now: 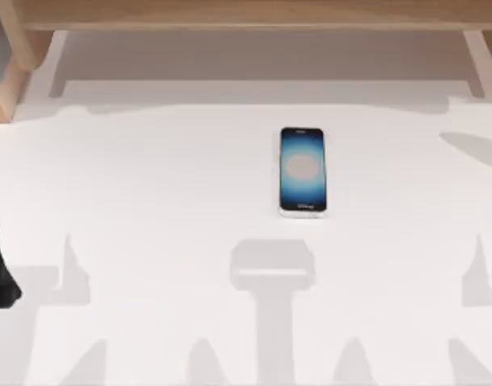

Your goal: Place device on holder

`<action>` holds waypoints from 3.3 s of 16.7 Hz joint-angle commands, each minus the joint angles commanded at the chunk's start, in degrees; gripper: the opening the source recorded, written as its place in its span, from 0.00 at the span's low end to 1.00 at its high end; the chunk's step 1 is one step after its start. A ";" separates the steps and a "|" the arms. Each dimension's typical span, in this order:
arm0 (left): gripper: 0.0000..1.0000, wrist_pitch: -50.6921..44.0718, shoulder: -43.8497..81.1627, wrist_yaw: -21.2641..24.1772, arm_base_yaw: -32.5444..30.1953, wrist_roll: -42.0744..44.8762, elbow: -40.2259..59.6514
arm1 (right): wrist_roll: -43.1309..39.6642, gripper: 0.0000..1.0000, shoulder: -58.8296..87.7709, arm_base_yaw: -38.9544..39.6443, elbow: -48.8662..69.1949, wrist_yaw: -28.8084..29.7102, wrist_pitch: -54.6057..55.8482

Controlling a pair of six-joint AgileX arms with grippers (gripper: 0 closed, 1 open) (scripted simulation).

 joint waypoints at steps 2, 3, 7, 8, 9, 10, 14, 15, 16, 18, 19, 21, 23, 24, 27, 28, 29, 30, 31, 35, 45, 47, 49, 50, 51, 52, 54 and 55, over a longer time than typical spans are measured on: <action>1.00 0.00 0.00 0.00 0.00 0.00 0.00 | 0.00 1.00 0.00 0.00 0.00 0.00 0.00; 1.00 0.00 0.00 0.00 0.00 0.00 0.00 | 0.13 1.00 0.48 -0.05 0.50 0.02 -0.42; 1.00 0.00 0.00 0.00 0.00 0.00 0.00 | 2.04 1.00 8.02 -0.56 8.42 0.39 -6.38; 1.00 0.00 0.00 0.00 0.00 0.00 0.00 | 2.82 1.00 11.31 -0.66 11.89 0.54 -8.70; 1.00 0.00 0.00 0.00 0.00 0.00 0.00 | 3.69 1.00 15.15 -0.73 15.95 0.71 -11.28; 1.00 0.00 0.00 0.00 0.00 0.00 0.00 | 4.67 1.00 19.68 -0.78 20.77 0.89 -14.13; 1.00 0.00 0.00 0.00 0.00 0.00 0.00 | 9.26 1.00 42.09 -0.27 44.89 1.54 -26.93; 1.00 0.00 0.00 0.00 0.00 0.00 0.00 | 10.51 1.00 47.96 0.14 51.32 1.67 -30.37; 1.00 0.00 0.00 0.00 0.00 0.00 0.00 | 11.77 1.00 53.69 0.67 57.48 1.80 -33.83; 1.00 0.00 0.00 0.00 0.00 0.00 0.00 | 14.31 1.00 65.35 2.11 69.28 2.04 -40.78; 1.00 0.00 0.00 0.00 0.00 0.00 0.00 | 15.57 1.00 71.44 3.03 75.31 2.17 -44.20; 1.00 0.00 0.00 0.00 0.00 0.00 0.00 | 18.09 1.00 83.61 5.21 87.18 2.45 -50.81; 1.00 0.00 0.00 0.00 0.00 0.00 0.00 | 20.51 1.00 95.17 7.81 98.12 2.74 -56.86; 1.00 0.00 0.00 0.00 0.00 0.00 0.00 | 21.68 1.00 100.70 9.22 103.26 2.88 -59.66; 1.00 0.00 0.00 0.00 0.00 0.00 0.00 | 24.89 1.00 115.64 13.91 116.83 3.23 -66.86; 1.00 0.00 0.00 0.00 0.00 0.00 0.00 | 25.86 1.00 120.12 15.53 120.80 3.32 -68.91; 1.00 0.00 0.00 0.00 0.00 0.00 0.00 | 26.79 1.00 124.25 17.16 124.38 3.41 -70.71; 1.00 0.00 0.00 0.00 0.00 0.00 0.00 | 27.67 1.00 127.96 18.78 127.59 3.47 -72.30; 1.00 0.00 0.00 0.00 0.00 0.00 0.00 | 28.52 1.00 131.34 20.36 130.48 3.53 -73.69; 1.00 0.00 0.00 0.00 0.00 0.00 0.00 | 31.36 1.00 142.22 25.69 139.20 3.60 -77.53; 1.00 0.00 0.00 0.00 0.00 0.00 0.00 | 33.61 1.00 150.29 29.44 145.37 3.58 -80.41; 1.00 0.00 0.00 0.00 0.00 0.00 0.00 | 33.55 1.00 150.39 29.46 144.63 3.59 -79.52; 1.00 0.00 0.00 0.00 0.00 0.00 0.00 | 33.44 1.00 150.73 29.46 142.33 3.60 -76.81; 1.00 0.00 0.00 0.00 0.00 0.00 0.00 | 33.40 1.00 150.98 29.43 140.82 3.60 -75.04; 1.00 0.00 0.00 0.00 0.00 0.00 0.00 | 33.36 1.00 151.27 29.39 139.20 3.60 -73.11; 1.00 0.00 0.00 0.00 0.00 0.00 0.00 | 33.34 1.00 151.58 29.35 137.54 3.60 -71.14; 1.00 0.00 0.00 0.00 0.00 0.00 0.00 | 33.29 1.00 152.19 29.29 134.47 3.61 -67.44; 1.00 0.00 0.00 0.00 0.00 0.00 0.00 | 33.27 1.00 152.44 29.28 133.27 3.61 -65.97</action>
